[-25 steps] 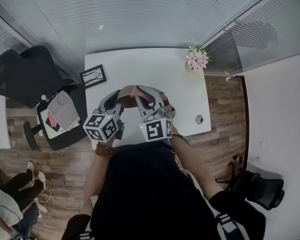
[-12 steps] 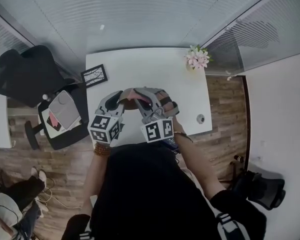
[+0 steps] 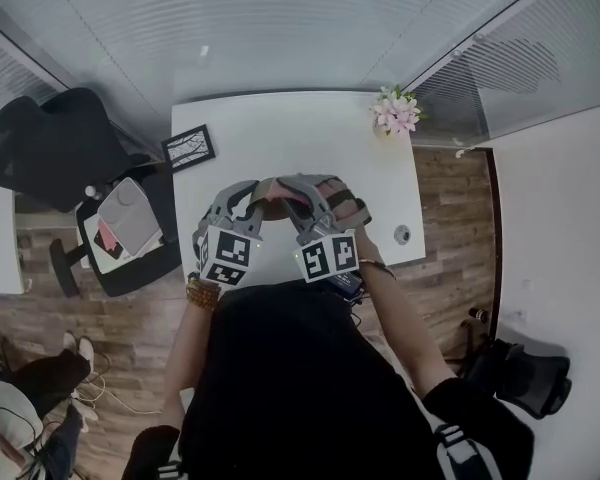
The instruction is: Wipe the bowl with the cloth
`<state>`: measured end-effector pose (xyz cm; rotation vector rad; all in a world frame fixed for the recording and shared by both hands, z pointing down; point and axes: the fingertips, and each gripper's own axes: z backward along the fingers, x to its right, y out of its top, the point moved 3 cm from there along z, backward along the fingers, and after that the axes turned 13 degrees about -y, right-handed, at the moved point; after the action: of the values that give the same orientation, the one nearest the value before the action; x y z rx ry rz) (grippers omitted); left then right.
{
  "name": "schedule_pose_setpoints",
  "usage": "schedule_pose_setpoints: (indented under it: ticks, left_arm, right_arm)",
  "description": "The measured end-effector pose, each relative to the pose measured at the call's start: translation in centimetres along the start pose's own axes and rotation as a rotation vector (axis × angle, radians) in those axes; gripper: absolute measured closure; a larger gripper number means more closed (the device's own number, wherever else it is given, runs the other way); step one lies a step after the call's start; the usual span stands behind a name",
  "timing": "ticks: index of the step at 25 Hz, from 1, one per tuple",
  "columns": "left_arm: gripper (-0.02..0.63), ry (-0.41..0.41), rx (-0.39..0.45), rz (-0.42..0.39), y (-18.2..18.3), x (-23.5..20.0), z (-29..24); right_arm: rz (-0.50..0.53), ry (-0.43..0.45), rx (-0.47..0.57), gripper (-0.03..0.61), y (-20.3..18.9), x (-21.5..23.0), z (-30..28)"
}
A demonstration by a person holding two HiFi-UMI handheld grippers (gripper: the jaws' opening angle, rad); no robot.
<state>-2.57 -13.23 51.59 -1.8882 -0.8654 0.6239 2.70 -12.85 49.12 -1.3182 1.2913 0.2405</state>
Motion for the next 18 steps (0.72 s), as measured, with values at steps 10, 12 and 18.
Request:
schedule_pose_setpoints:
  ticks: [10,12,18]
  left_arm:
    - [0.545,-0.021,0.433,0.589,0.0,-2.5,2.2]
    - [0.531,0.026,0.200,0.326,-1.1,-1.7,1.6]
    - [0.580,0.002,0.113,0.259,-1.3,-0.8,1.2]
  right_arm:
    - [-0.460,-0.165,-0.044,0.552,0.7,1.8,0.1]
    - [-0.170,-0.088,-0.013,0.552,0.5,0.3,-0.1]
    - [-0.080,-0.016,0.038,0.555,1.2,-0.6,-0.2]
